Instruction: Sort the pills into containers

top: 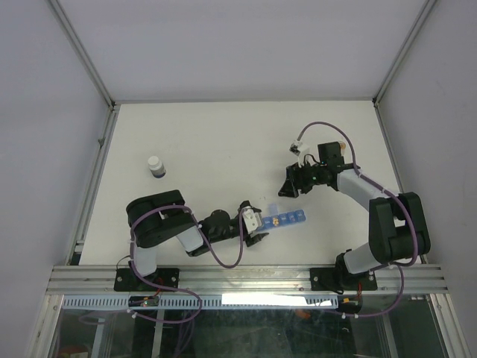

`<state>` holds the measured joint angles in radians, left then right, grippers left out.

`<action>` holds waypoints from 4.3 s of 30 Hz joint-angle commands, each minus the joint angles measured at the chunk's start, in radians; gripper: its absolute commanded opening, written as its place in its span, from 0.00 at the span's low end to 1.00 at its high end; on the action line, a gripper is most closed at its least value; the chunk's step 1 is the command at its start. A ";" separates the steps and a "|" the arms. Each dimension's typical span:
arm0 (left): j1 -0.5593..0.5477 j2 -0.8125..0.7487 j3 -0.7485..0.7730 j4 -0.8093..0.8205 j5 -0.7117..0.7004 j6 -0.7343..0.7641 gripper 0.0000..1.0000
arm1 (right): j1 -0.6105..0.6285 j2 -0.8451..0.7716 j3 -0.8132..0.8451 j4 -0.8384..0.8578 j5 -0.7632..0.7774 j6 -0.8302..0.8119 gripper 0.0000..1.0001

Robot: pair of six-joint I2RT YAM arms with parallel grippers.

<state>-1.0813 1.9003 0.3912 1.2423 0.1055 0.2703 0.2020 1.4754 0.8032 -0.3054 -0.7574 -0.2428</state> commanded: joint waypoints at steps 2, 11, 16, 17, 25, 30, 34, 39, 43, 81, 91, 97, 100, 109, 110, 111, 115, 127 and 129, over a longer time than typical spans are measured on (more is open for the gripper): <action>-0.016 0.022 0.024 0.084 0.022 -0.033 0.79 | 0.008 0.006 0.050 -0.002 0.007 -0.030 0.64; -0.016 0.023 0.029 0.080 0.041 -0.046 0.78 | 0.011 0.020 0.054 -0.015 0.006 -0.046 0.63; -0.015 0.022 0.028 0.080 0.039 -0.047 0.78 | 0.011 0.024 0.055 -0.024 -0.006 -0.059 0.63; -0.015 0.021 0.028 0.081 0.040 -0.049 0.78 | 0.011 0.025 0.057 -0.024 -0.008 -0.061 0.63; -0.015 0.032 0.040 0.076 0.044 -0.054 0.75 | 0.012 0.037 0.060 -0.033 -0.022 -0.073 0.63; -0.016 0.034 0.040 0.079 0.042 -0.054 0.74 | 0.014 0.059 0.066 -0.041 -0.026 -0.081 0.63; -0.016 0.045 0.046 0.082 0.046 -0.054 0.74 | 0.018 0.070 0.068 -0.042 -0.026 -0.082 0.62; -0.016 0.045 0.045 0.081 0.047 -0.055 0.71 | 0.025 0.086 0.074 -0.050 -0.018 -0.087 0.61; -0.016 0.046 0.049 0.075 0.048 -0.060 0.68 | 0.031 0.092 0.076 -0.051 -0.009 -0.087 0.59; -0.015 0.058 0.072 0.028 0.056 -0.069 0.42 | 0.150 0.119 0.180 -0.456 -0.169 -0.489 0.03; -0.016 0.057 0.076 0.020 0.053 -0.072 0.41 | 0.242 0.083 0.120 -0.482 -0.003 -0.556 0.00; -0.016 0.059 0.079 0.017 0.056 -0.072 0.41 | 0.285 0.122 0.109 -0.439 0.131 -0.513 0.00; -0.016 0.059 0.079 0.014 0.057 -0.072 0.41 | 0.287 0.121 0.123 -0.444 0.140 -0.504 0.00; -0.016 0.064 0.089 -0.001 0.066 -0.069 0.40 | 0.286 -0.025 0.102 -0.441 0.049 -0.534 0.00; -0.016 0.065 0.092 -0.003 0.066 -0.069 0.40 | 0.287 -0.018 0.104 -0.444 0.050 -0.534 0.00; -0.015 0.065 0.092 -0.005 0.068 -0.069 0.40 | 0.287 -0.012 0.104 -0.445 0.054 -0.536 0.00; -0.015 0.065 0.095 -0.011 0.071 -0.069 0.39 | 0.306 0.032 0.076 -0.411 0.141 -0.520 0.00; -0.016 0.062 0.100 -0.020 0.074 -0.071 0.45 | 0.271 0.083 0.134 -0.479 0.083 -0.521 0.00; -0.016 0.048 0.100 -0.021 0.082 -0.079 0.57 | 0.246 0.037 0.139 -0.506 0.003 -0.554 0.06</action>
<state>-1.0874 1.9579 0.4755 1.2175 0.1444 0.2188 0.4973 1.5921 0.9386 -0.7567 -0.6403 -0.7132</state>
